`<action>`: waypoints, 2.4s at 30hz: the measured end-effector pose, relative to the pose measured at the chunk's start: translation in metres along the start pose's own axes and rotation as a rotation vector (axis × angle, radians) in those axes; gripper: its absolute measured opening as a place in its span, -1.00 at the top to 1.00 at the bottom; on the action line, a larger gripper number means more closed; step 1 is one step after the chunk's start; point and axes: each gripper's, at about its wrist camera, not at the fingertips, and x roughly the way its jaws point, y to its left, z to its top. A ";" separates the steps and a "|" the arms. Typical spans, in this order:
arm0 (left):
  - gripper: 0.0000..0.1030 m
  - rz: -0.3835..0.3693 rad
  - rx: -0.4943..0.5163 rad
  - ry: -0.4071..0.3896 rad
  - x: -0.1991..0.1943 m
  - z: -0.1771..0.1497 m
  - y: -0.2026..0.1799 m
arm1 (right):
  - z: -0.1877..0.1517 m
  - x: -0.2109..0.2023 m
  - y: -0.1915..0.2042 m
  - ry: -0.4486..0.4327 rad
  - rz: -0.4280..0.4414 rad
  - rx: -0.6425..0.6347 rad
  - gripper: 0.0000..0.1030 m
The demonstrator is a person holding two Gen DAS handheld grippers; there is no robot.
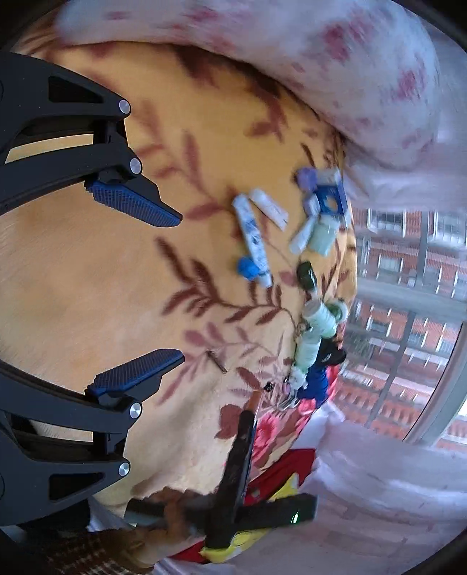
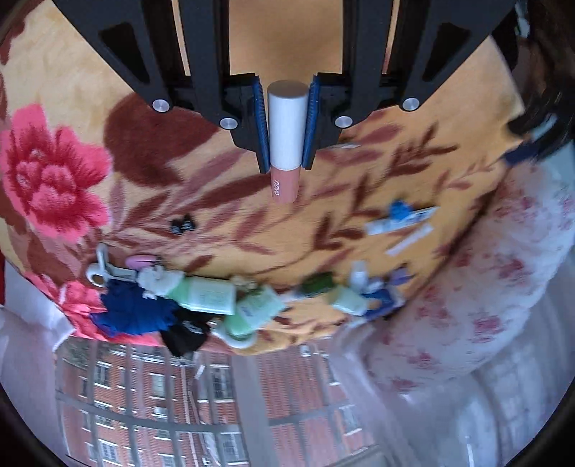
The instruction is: Collect trash
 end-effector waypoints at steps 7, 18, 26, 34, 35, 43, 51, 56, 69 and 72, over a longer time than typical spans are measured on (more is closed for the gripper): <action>-0.34 -0.043 0.097 0.095 0.070 0.041 0.007 | -0.008 -0.019 0.018 -0.013 0.083 -0.037 0.65; 0.17 0.028 0.010 0.188 0.143 0.065 0.012 | -0.012 -0.024 0.018 -0.006 0.108 -0.071 0.64; 0.52 0.095 -0.046 0.177 0.133 0.060 0.024 | -0.015 -0.029 0.020 -0.014 0.128 -0.069 0.64; 0.52 0.130 -0.051 0.193 0.132 0.059 0.024 | -0.012 -0.028 0.023 -0.013 0.119 -0.083 0.64; 0.52 0.129 -0.048 0.193 0.132 0.059 0.023 | -0.012 -0.025 0.019 -0.002 0.115 -0.076 0.64; 0.51 0.124 -0.057 0.225 0.146 0.063 0.027 | -0.023 -0.008 0.004 0.090 0.039 -0.106 -0.02; 0.55 0.113 -0.021 0.100 0.090 0.051 0.020 | -0.006 -0.008 0.020 0.039 0.046 -0.159 -0.38; 0.55 0.102 -0.039 0.068 0.059 0.041 0.025 | 0.015 0.019 0.052 0.062 0.078 -0.249 -0.40; 0.54 0.042 -0.051 0.042 0.015 0.003 0.036 | 0.054 0.148 0.162 0.193 0.049 -0.819 -0.34; 0.54 0.028 -0.051 0.032 0.011 0.002 0.037 | 0.061 0.167 0.170 0.223 0.097 -0.839 -0.34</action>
